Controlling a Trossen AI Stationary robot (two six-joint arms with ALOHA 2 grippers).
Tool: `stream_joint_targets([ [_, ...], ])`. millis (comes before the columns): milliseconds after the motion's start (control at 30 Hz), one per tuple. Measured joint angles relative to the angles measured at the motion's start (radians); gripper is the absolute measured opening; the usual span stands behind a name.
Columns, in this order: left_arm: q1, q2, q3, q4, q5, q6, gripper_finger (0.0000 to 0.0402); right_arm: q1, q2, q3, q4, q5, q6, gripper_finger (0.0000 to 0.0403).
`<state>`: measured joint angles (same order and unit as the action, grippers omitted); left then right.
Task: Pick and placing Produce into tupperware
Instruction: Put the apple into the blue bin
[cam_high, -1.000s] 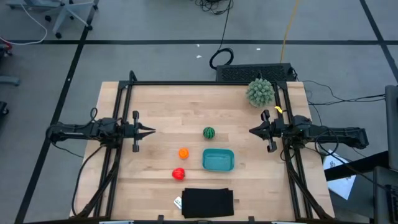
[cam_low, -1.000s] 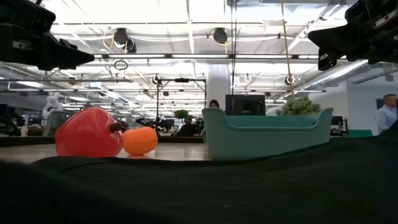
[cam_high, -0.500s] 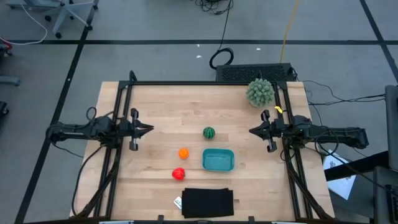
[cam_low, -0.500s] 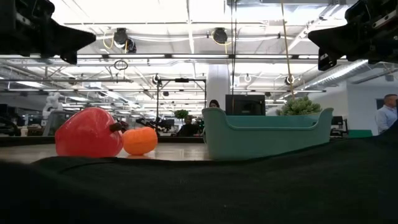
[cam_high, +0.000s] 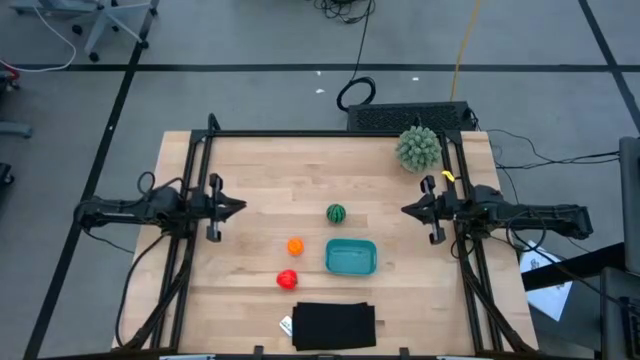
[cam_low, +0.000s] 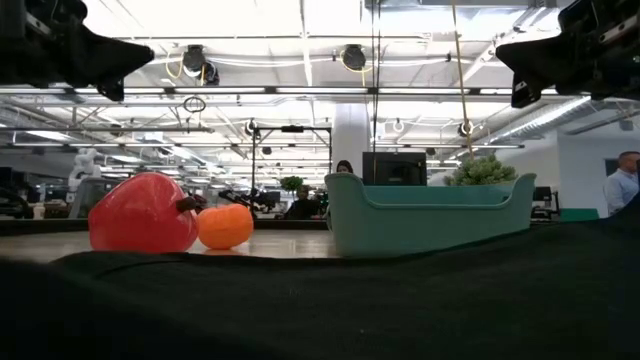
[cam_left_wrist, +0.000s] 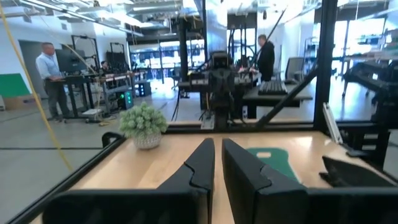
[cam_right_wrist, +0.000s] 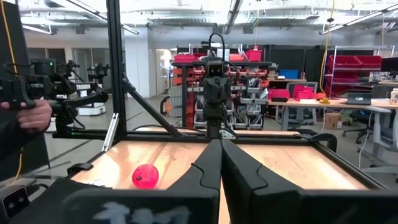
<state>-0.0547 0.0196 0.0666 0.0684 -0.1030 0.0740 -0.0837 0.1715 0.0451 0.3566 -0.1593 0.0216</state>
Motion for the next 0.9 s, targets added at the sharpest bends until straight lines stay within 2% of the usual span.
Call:
stream_joint_targets([
  [333,0.000,0.000,0.000,-0.037,-0.052,0.011,0.0035,0.000,0.000,0.000,-0.002,0.001,0.011,0.0000],
  [633,0.000,0.000,0.000,-0.040,-0.055,-0.023,0.0035,0.000,0.000,0.000,-0.001,0.001,-0.015,0.0000],
  [900,0.000,0.031,0.000,0.029,-0.054,-0.059,0.0035,0.000,0.000,0.000,0.013,0.001,-0.026,0.0000],
])
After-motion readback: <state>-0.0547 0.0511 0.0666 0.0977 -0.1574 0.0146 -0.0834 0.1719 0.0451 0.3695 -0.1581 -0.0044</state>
